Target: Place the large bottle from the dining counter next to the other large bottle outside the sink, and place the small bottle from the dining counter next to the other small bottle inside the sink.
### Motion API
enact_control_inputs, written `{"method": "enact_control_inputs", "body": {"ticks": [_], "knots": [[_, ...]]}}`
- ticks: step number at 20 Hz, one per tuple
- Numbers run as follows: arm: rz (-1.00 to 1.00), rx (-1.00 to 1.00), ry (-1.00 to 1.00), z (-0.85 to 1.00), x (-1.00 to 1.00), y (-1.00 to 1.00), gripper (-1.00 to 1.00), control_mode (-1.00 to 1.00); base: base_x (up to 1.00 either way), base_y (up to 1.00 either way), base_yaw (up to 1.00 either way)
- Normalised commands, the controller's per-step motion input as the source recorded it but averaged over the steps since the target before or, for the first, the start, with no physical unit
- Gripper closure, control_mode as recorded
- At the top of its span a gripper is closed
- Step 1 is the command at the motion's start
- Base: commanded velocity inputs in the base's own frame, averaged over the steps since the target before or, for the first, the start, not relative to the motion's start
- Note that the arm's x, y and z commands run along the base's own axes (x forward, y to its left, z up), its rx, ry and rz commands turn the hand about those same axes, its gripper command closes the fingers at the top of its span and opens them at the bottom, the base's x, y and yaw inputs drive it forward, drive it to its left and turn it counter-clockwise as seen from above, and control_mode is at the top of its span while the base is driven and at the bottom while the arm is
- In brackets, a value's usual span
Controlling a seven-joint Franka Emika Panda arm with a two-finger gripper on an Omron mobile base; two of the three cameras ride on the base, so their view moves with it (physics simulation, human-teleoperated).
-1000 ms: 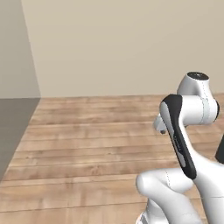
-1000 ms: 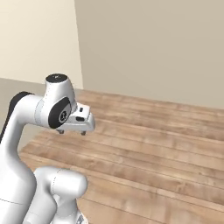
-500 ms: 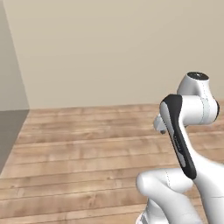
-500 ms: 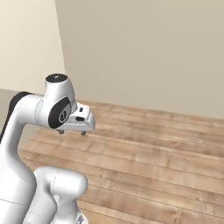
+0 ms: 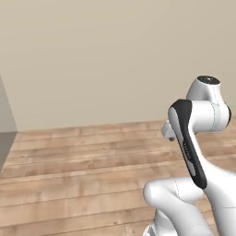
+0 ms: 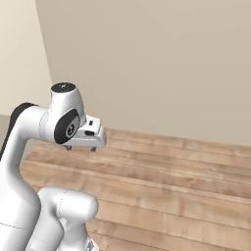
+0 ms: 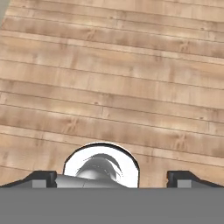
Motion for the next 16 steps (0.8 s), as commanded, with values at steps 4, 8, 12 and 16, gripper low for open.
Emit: {"method": "enact_control_inputs", "body": {"ticks": [4, 8, 12, 16], "knots": [[0.00, 0.00, 0.00, 0.00, 0.00, 0.00, -1.00, 1.00, 1.00, 0.01, -0.13], [0.00, 0.00, 0.00, 0.00, 0.00, 0.00, -1.00, 1.00, 1.00, -0.02, -0.32], [0.00, 0.00, 0.00, 0.00, 0.00, 0.00, -1.00, 1.00, 0.85, -0.03, -0.62], [0.00, 0.00, 0.00, 0.00, 0.00, 0.00, -1.00, 1.00, 0.45, 0.01, -0.83]]}}
